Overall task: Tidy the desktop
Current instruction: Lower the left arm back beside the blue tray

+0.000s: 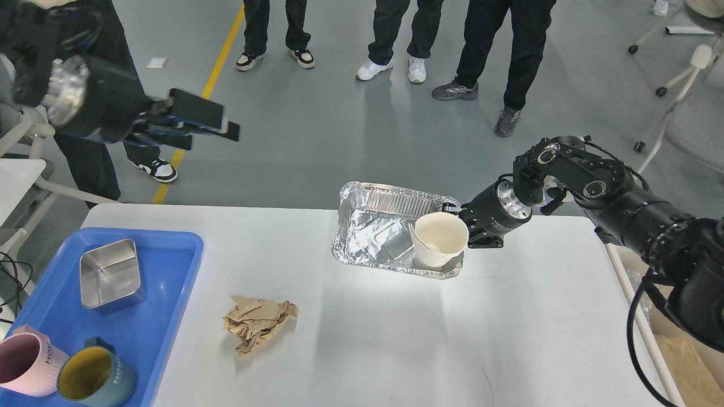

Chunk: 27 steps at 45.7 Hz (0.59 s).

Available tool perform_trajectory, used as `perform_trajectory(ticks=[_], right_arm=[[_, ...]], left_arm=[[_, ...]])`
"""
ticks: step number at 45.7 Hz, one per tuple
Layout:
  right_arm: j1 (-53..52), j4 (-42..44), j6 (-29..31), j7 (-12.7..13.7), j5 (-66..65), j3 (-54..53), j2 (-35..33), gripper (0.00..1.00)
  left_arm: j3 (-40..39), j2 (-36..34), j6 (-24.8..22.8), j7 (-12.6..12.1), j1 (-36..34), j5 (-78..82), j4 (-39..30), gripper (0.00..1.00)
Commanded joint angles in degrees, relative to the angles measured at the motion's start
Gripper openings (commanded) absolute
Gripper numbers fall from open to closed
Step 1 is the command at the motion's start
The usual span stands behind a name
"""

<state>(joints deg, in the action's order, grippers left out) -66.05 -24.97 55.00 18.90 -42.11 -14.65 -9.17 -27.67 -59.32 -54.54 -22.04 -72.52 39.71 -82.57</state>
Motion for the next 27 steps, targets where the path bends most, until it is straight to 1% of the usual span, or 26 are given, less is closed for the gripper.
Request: perform_trajectory(ticks=[1,3,6,8,10,13,17,27], right_arm=[[0.2,-0.1,0.0,0.0,0.0,0.0,0.0,0.00],[0.3,-0.2,0.0,0.0,0.0,0.0,0.0,0.00],[0.6,-0.5,0.0,0.0,0.0,0.0,-0.1,0.00],[0.9,-0.6,0.0,0.0,0.0,0.0,-0.1,0.00],[1.2,-0.6,0.0,0.0,-0.1,0.1,-0.1,0.00],[1.4,-0.7,0.0,0.0,-0.1,0.1,-0.1,0.00],[1.4,-0.7,0.0,0.0,-0.1,0.1,-0.2,0.00],[1.7,-0.8,0.0,0.0,-0.1,0.1,-0.3,0.00]], left_arm=[[-1.7,-12.0,0.2,10.7,7.8,-0.9,-1.9,0.96],[-1.7,-14.7,0.5,14.5,10.3,-0.9,-2.0,0.96],[-1.9,-17.2,1.2,19.6,12.8,-0.9,-1.6,0.96],[-1.9,-18.1,1.5,22.4,13.5,-1.0,-1.4,0.96],[-1.3,-18.4,1.7,24.3,13.9,-1.0,-1.1,0.96],[-0.8,-19.2,1.5,25.9,14.7,-1.1,-0.9,0.96],[-0.5,-20.6,1.4,27.0,15.7,-1.1,-0.9,0.96],[1.7,-25.9,0.6,27.0,16.7,-1.1,-1.4,0.96]])
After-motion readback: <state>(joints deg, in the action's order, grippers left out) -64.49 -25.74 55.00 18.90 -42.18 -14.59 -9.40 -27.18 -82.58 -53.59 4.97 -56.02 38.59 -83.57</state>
